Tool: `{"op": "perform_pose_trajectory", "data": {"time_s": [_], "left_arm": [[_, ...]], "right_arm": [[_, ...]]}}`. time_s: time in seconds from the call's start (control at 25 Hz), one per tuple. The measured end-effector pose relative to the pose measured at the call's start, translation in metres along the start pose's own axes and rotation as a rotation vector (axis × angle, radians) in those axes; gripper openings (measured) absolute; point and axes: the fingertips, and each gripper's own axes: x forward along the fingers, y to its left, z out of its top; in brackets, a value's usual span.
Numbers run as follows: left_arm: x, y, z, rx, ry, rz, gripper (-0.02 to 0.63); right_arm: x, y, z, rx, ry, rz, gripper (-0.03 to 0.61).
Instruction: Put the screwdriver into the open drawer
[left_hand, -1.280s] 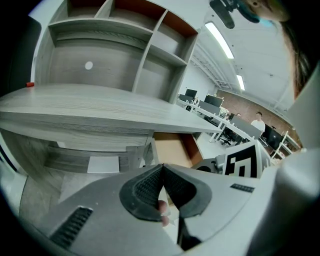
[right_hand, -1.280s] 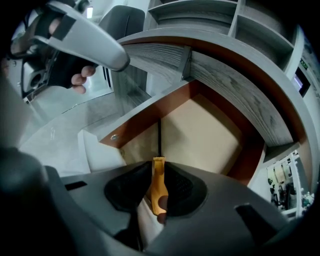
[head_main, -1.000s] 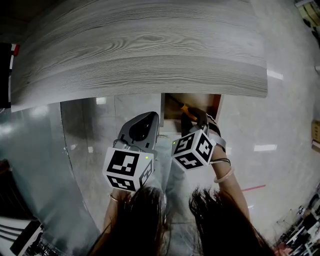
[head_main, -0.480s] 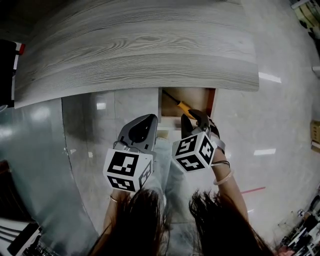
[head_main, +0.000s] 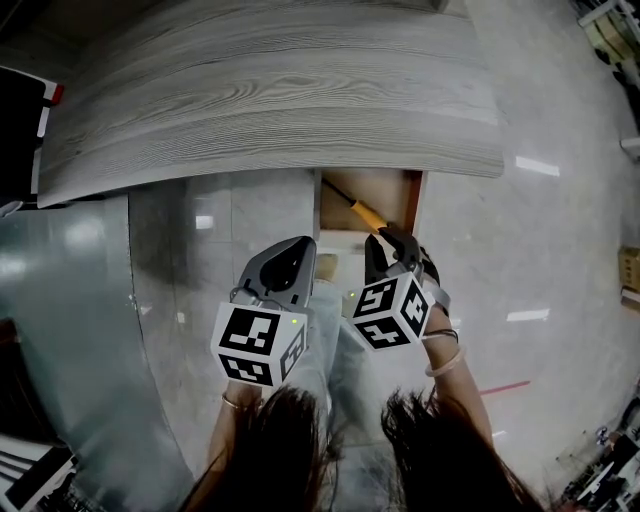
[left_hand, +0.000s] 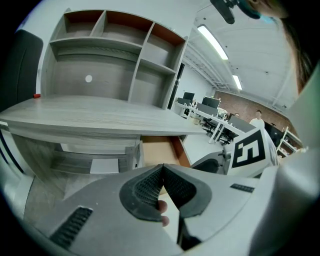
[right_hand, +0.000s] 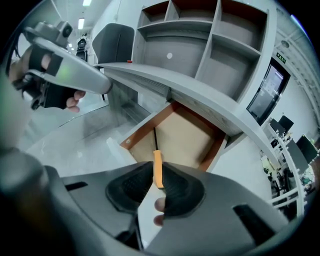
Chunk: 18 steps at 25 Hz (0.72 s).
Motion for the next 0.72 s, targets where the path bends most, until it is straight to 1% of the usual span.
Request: {"op": "perform_pose_trajectory", "data": {"time_s": [0.36, 0.72], "left_arm": [[-0.017, -0.01, -0.002, 0.008, 0.0, 0.007, 0.017], [-0.03, -0.021, 0.011, 0.011, -0.005, 0.015, 0.017]], "right_arm": [[-0.019, 0.006, -0.005, 0.02, -0.014, -0.03, 0.052], [-0.044, 0.002, -0.004, 0.054, -0.026, -0.051, 0.048]]}}
